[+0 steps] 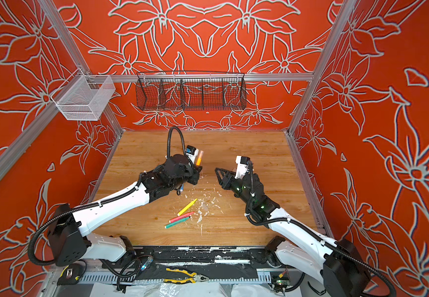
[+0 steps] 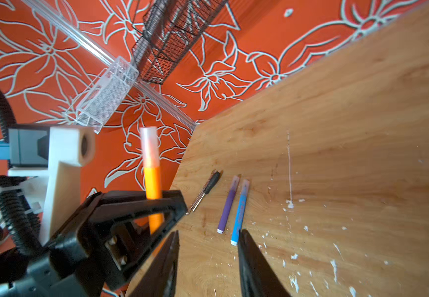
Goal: Insert the pens into the pen caps
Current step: 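Carry the capped orange highlighter away with the left gripper while the right gripper withdraws, then lay the capped orange highlighter beside the blue highlighter with the left gripper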
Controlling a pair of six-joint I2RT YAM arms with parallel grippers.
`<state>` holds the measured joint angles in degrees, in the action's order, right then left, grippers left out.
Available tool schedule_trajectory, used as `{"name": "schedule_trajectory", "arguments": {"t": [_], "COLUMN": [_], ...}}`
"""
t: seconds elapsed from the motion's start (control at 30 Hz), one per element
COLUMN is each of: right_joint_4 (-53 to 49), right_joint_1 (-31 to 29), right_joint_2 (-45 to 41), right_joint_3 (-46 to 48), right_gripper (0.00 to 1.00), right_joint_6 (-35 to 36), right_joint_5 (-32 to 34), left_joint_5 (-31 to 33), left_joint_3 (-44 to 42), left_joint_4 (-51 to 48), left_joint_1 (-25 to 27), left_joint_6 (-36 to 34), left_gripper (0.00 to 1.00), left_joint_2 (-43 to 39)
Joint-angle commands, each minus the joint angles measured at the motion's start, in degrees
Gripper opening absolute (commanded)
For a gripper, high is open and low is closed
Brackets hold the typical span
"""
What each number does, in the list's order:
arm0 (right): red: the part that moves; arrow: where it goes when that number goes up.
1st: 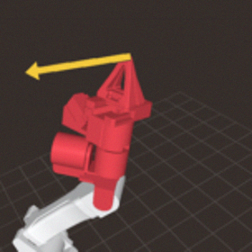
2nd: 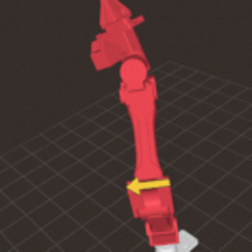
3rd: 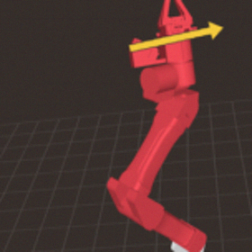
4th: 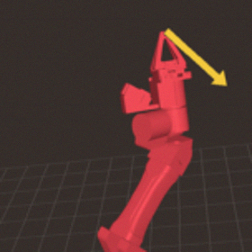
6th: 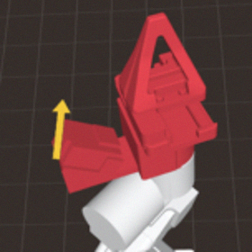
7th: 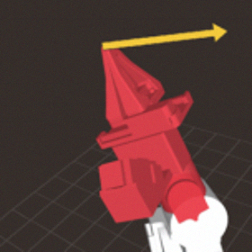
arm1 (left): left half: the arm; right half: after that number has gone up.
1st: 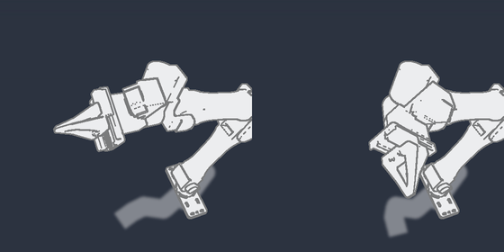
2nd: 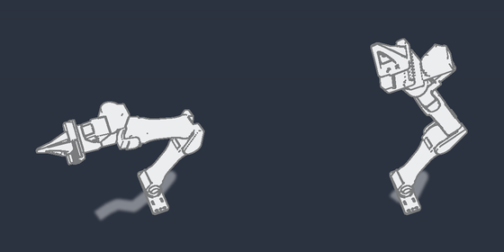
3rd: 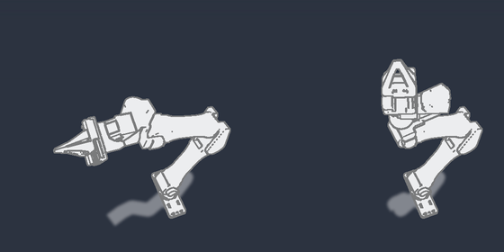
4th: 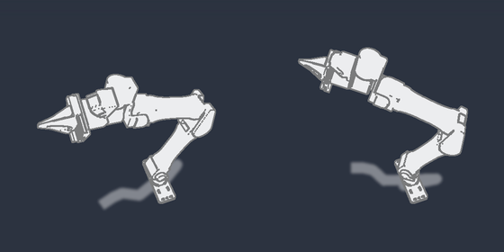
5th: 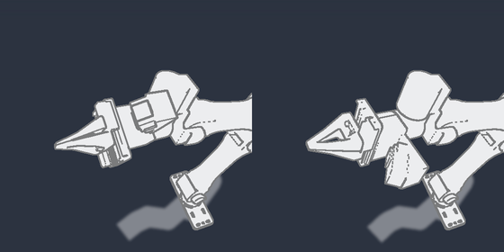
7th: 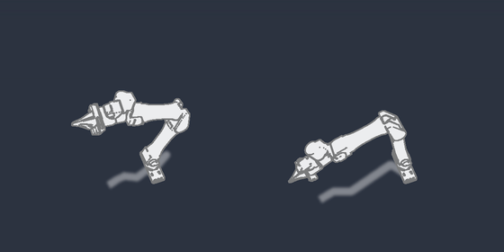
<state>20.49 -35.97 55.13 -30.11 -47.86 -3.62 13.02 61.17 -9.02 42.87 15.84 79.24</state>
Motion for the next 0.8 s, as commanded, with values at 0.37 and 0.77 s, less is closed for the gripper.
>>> {"name": "schedule_trajectory", "arguments": {"t": [0.37,0.77], "right_joint_4": [-20.60,-22.42], "right_joint_1": [1.08,1.16], "right_joint_2": [-2.23,6.54], "right_joint_3": [-1.04,-4.72], "right_gripper": [0.66,0.64], "right_joint_6": [6.05,6.46], "right_joint_5": [14.43,14.35], "left_joint_5": [3.08,0.33], "left_joint_3": [2.28,12.38], "left_joint_4": [-11.51,-23.97], "left_joint_1": [-5.08,-6.60], "left_joint_6": [15.00,19.66], "left_gripper": [0.00,0.00], "left_joint_2": [16.02,29.50]}}
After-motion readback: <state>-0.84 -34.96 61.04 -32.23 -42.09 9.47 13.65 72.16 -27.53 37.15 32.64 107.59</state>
